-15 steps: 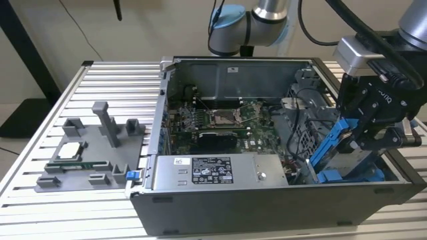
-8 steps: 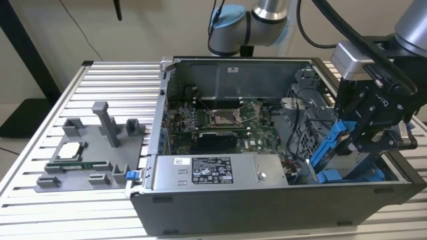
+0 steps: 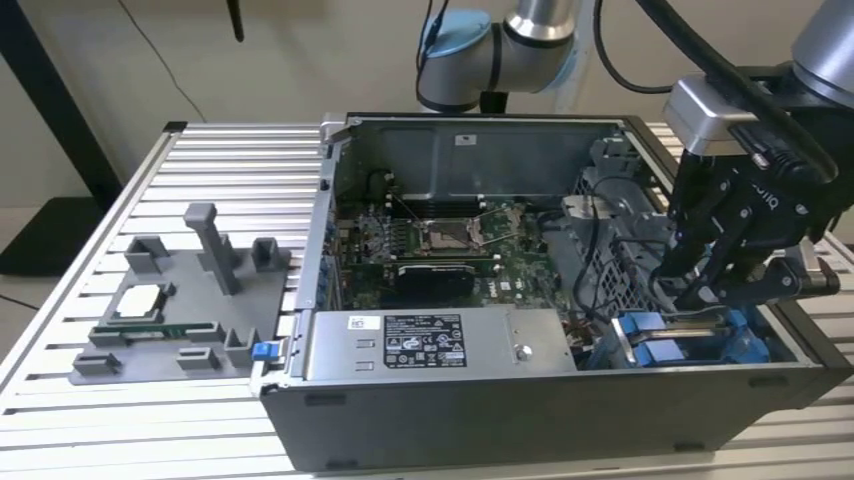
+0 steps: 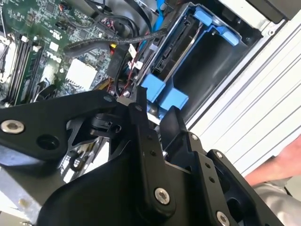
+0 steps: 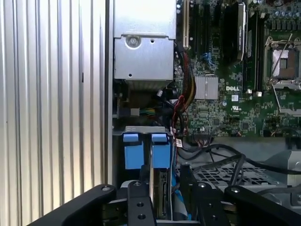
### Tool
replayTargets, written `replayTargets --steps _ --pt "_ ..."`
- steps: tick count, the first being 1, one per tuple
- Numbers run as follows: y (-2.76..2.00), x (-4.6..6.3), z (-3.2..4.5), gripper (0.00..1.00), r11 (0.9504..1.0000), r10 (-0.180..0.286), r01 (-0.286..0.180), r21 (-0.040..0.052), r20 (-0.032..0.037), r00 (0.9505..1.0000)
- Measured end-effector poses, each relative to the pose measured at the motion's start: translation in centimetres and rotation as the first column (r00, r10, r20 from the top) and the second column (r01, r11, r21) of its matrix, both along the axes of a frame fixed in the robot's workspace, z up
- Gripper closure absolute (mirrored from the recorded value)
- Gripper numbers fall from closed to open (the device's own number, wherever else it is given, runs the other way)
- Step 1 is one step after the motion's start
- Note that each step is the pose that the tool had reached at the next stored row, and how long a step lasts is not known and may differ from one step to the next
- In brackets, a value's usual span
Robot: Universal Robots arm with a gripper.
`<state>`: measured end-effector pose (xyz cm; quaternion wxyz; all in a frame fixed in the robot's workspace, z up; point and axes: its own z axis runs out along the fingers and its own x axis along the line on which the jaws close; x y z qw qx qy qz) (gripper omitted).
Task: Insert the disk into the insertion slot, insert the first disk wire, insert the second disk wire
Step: 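Insert the first disk wire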
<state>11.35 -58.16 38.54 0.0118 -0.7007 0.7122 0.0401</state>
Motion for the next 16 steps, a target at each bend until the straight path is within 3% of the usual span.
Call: replayTargets --steps 4,10,13,16 --pt "0.26 0.0 0.65 0.00 1.0000 0.000 0.000 0.0009 0.0008 1.0000" --pt "0.98 0.0 0.96 0.00 1.0000 0.000 0.000 0.0016 0.0157 0.9999" --pt "1.61 0.0 1.00 0.00 1.0000 0.000 0.000 0.0022 0.0283 0.9996" --pt "2.19 0.0 1.01 0.00 1.0000 0.000 0.000 0.0047 0.0508 0.9987"
